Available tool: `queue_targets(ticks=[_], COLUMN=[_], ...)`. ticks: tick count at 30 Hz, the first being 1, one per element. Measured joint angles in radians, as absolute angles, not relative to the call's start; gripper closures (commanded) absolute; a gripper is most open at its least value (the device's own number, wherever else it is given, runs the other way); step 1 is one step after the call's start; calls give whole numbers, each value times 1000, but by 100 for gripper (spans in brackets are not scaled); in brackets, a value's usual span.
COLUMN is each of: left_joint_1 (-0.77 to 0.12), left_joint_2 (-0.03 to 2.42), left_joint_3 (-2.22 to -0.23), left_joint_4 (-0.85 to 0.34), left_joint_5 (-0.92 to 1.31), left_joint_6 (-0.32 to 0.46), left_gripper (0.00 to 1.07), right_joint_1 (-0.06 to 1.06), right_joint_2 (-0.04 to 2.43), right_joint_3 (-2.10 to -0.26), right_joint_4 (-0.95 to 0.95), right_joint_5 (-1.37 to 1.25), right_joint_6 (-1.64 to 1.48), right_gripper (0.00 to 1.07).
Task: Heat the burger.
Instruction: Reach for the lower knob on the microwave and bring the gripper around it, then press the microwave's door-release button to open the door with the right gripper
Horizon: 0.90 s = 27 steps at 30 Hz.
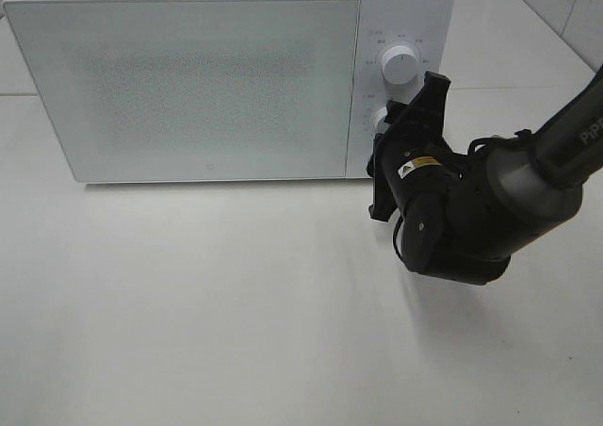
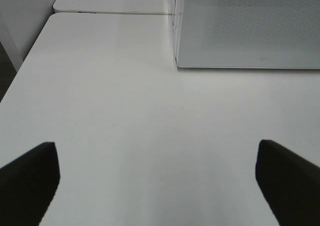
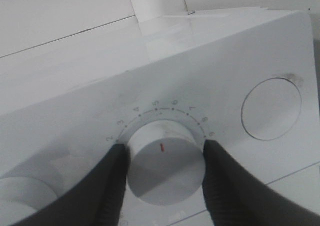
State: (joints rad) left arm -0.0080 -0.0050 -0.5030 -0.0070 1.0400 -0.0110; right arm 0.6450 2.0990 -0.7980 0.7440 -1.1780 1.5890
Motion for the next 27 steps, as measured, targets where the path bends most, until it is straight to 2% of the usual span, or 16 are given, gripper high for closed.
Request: queue_targets(ticks=[3,6,7,14,27], left_joint_1=[-8,-8,-8,-8,-8], left_joint_2=[-5,-5,-5,-5,-5], left_joint_3=[-503,-503,-503,-503,-503], left_joint_4=[-7,-7,-7,-7,-7], left_joint_5=[1040,1040,1040,1040,1040], left_joint_6=[-11,-11,-11,-11,-11], left_gripper=[4,4,4,4,4], right_joint_1=[645,647,647,658,678], right_joint_2=[2099,2099,2099,2099,2092], right_joint_3=[-798,-801,-801,-808,-807], right_joint_4=[747,761,761,767,706], right_joint_5=[-1178,-1177,-1177,-1179,-1190], right_joint_6=[1583,1557,1557,1485,1400], right_gripper=[71,59,59,41,39])
